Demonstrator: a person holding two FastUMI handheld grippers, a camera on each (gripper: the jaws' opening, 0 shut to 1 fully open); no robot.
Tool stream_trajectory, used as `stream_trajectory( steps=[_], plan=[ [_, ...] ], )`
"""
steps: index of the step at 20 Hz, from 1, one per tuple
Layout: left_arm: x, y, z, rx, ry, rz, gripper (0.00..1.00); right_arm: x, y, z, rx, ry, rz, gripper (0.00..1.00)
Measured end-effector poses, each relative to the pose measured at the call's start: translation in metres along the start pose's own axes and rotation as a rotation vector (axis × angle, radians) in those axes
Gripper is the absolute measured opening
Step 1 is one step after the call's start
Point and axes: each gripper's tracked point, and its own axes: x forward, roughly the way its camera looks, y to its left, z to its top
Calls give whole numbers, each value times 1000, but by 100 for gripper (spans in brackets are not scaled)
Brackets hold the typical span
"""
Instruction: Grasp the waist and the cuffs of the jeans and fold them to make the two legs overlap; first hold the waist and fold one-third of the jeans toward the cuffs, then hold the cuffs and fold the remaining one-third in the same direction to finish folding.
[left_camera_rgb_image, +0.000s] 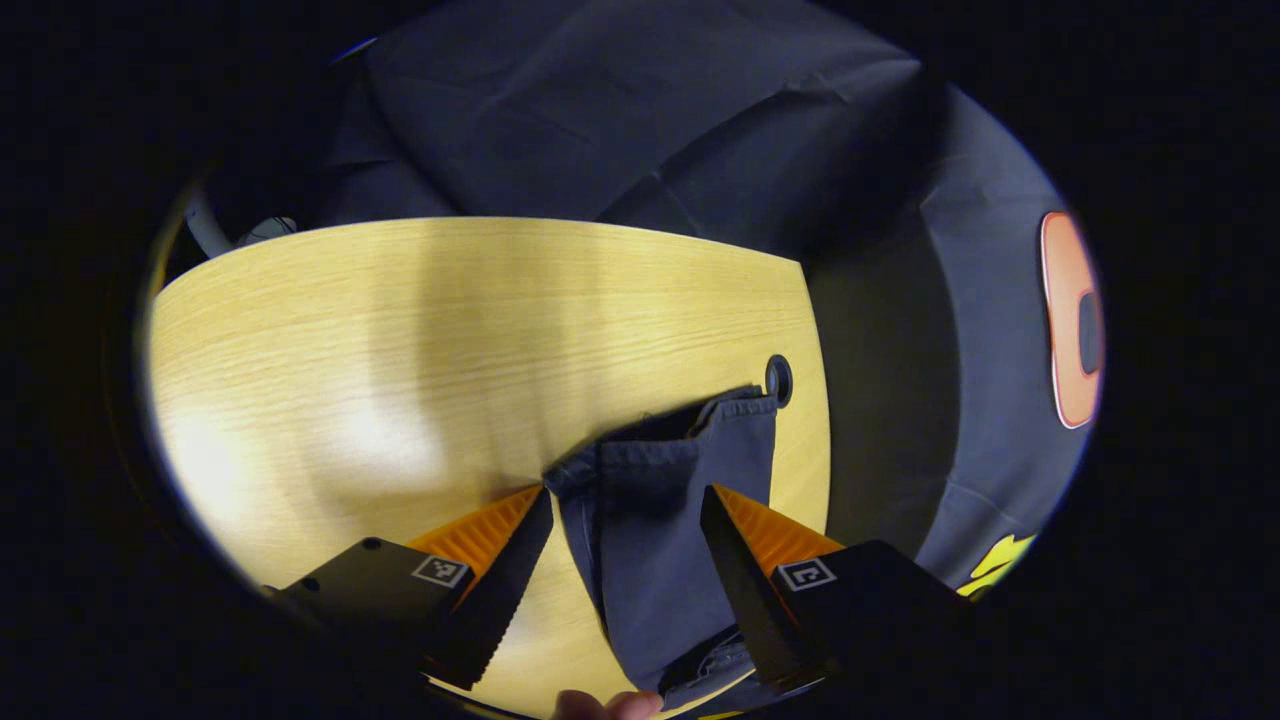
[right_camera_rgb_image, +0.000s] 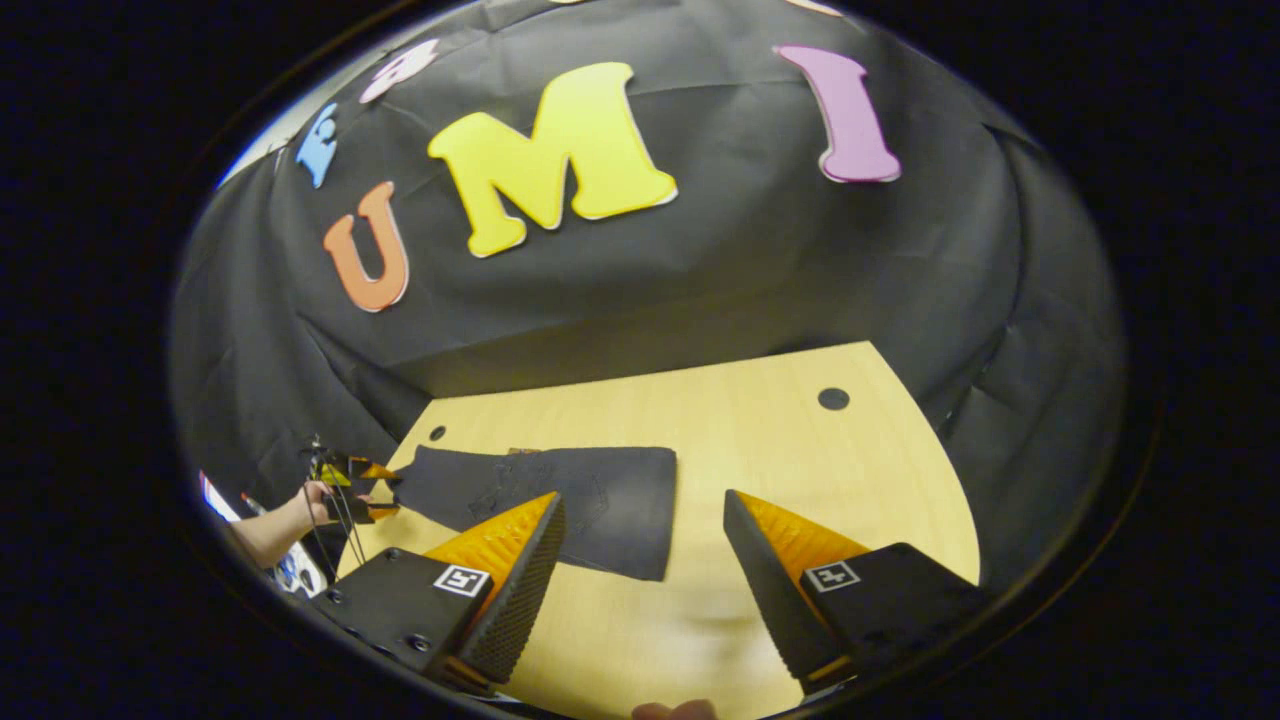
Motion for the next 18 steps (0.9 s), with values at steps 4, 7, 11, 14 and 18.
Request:
stream_trajectory(
  steps=[4, 7, 11, 14, 18],
  plan=[
    [3, -4, -2, 74, 15, 71, 96, 4, -18, -10, 39, 32, -15, 98],
    [13, 1, -5, 117, 5, 132, 90, 15, -16, -14, 45, 48, -14, 98],
    [20, 0, -10, 113, -3, 138, 47, 17, -20, -19, 90, 60, -16, 98],
    [15, -3, -10, 69, -13, 100, 13, 15, -22, -22, 102, 48, -37, 98],
    [-11, -22, -12, 156, -39, -8, 7, -21, -25, -29, 64, -6, -71, 98]
  ],
)
